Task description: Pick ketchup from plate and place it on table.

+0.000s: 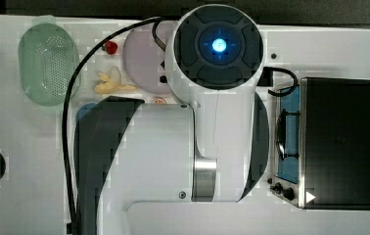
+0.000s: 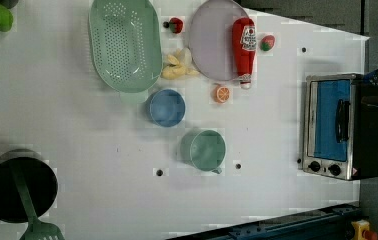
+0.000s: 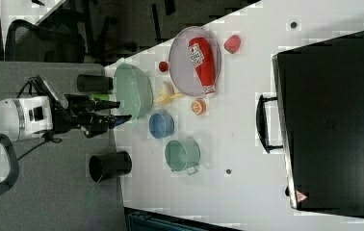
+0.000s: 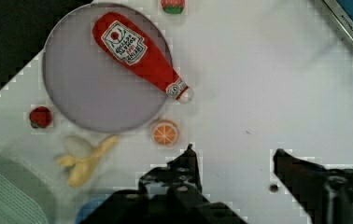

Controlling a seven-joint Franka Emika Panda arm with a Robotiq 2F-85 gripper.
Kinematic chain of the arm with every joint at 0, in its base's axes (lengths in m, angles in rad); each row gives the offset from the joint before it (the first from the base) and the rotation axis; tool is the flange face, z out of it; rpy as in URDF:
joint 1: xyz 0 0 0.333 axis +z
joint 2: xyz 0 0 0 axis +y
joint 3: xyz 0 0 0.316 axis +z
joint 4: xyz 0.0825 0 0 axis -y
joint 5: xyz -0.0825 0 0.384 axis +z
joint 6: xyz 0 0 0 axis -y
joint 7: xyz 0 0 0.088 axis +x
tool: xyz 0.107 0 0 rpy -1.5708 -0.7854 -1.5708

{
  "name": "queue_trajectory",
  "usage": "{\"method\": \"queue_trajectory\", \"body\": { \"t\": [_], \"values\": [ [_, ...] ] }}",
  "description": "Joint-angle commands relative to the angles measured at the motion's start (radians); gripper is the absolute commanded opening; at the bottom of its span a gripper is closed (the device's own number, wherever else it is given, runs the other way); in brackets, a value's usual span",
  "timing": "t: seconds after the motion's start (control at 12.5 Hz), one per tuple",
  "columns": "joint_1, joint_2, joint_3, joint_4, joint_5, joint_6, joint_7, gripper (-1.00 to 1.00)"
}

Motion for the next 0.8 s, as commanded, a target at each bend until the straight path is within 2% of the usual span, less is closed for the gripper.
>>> {"method": "queue_trajectory", "body": {
  "t": [0.08,0.24,0.8],
  "values": [
    [-0.072,-0.135,0.053,-0.102,0.003,-0.101,0.076,0.58],
    [-0.070,-0.123,0.055,-0.102,0.003,-0.085,0.070,1.00],
    [-0.064,0.027,0.069,-0.096,0.003,0.011,0.033,1.00]
  ]
}}
